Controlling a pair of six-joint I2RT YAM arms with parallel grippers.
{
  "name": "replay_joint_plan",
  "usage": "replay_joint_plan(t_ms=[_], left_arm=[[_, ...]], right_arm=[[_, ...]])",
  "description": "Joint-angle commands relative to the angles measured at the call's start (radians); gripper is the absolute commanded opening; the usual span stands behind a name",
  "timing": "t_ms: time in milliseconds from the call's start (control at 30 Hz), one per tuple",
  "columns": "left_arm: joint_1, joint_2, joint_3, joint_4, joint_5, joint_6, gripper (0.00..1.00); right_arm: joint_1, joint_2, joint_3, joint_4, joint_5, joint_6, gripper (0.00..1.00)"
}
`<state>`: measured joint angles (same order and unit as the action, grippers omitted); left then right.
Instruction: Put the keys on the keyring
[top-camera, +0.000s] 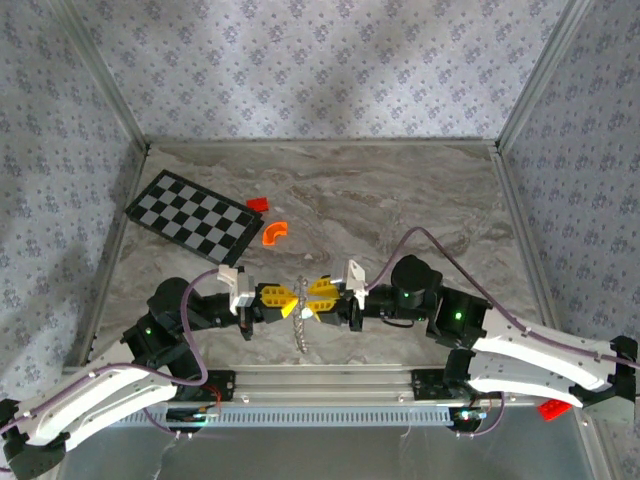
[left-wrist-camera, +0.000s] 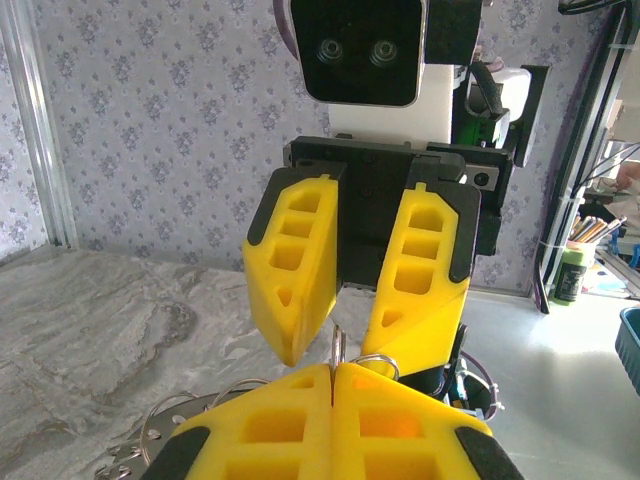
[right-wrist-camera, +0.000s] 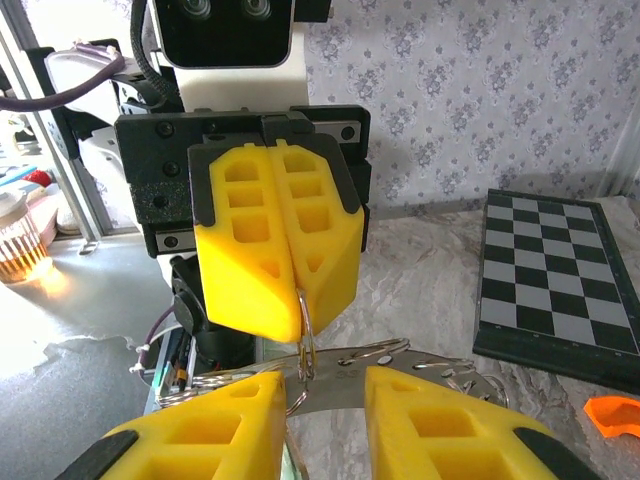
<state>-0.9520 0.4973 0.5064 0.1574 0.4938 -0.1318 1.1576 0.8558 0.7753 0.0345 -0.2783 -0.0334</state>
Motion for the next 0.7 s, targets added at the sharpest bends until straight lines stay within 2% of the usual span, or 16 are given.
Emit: replay_joint_plan(t_ms=[0,333,667], left_arm=[[-0.007,-0.017,0.014,0.04,0.011,0.0,0.0],[-0.007,-0.013,0.009,0.045,0.009,-0.002,0.0],[-0.007,-0.013,0.014,0.035,0.006,-0.001,0.0]], right_arm=[[-0.006,0.0,0.021,0.029,-0.024,0.006,0.27],[-0.006,0.012,0.027,0.035,-0.033,0.006,0.24],[-0.006,0.021,0.03,0.031,-0.036,0.006,0.13]])
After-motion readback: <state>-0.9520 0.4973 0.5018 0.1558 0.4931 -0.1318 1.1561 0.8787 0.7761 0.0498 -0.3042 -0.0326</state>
